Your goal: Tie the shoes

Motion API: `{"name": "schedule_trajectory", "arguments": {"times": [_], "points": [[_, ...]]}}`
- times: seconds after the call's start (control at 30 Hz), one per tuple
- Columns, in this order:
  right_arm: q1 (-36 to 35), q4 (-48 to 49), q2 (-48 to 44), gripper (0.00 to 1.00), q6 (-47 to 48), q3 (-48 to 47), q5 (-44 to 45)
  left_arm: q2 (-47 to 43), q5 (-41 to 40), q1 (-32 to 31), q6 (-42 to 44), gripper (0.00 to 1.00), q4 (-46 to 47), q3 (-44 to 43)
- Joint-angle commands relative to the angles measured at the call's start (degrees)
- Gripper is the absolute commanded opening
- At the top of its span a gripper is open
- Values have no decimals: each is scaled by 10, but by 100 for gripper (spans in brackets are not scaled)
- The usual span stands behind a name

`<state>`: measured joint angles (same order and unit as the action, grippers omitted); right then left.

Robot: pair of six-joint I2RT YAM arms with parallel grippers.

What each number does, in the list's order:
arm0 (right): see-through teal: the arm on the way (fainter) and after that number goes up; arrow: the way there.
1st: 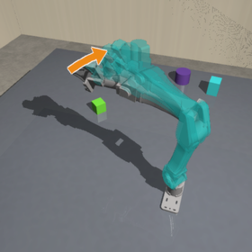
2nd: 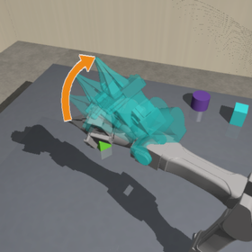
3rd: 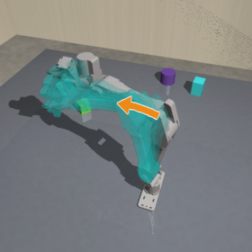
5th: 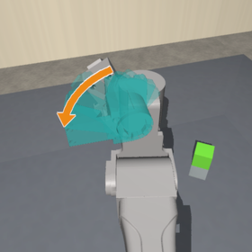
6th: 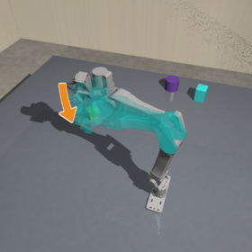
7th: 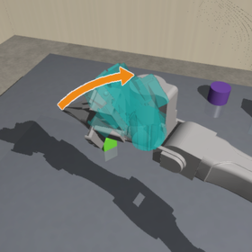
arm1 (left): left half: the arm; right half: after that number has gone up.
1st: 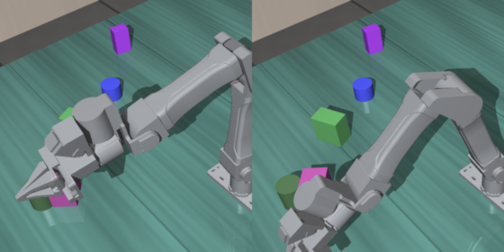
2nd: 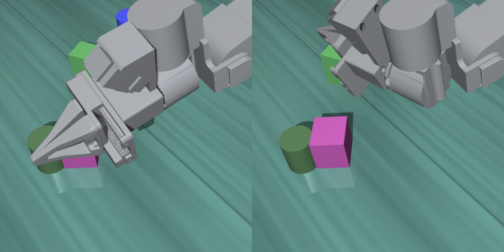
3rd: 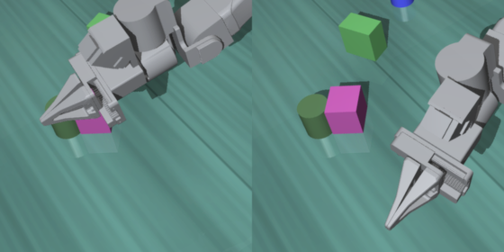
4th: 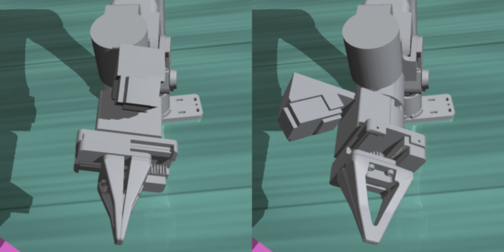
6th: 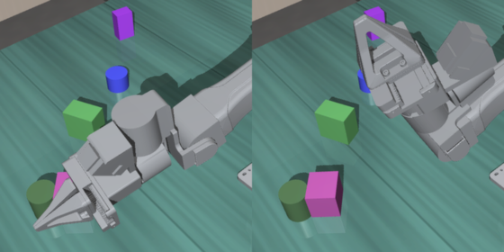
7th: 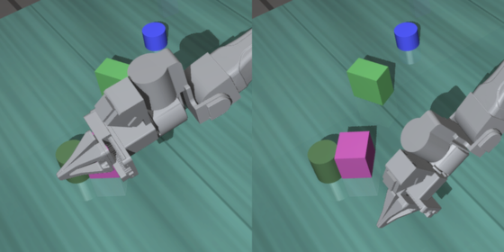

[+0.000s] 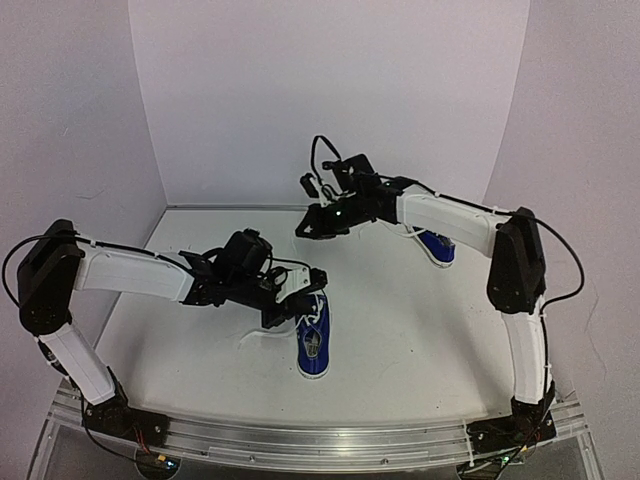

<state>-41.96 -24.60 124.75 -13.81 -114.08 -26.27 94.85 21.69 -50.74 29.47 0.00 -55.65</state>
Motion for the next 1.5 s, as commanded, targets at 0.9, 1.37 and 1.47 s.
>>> {"name": "schedule_trajectory", "arguments": {"times": [0.9, 1.37, 1.47], "points": [[29, 244, -261, 54, -194, 497, -206, 6, -40, -5, 6, 0, 63, -2], [3, 329, -202, 42, -248, 509, -218, 38, -52, -18, 19, 1, 54, -15], [-3, 333, -190, 41, -252, 505, -218, 39, -54, -18, 19, 1, 55, -16]]}}
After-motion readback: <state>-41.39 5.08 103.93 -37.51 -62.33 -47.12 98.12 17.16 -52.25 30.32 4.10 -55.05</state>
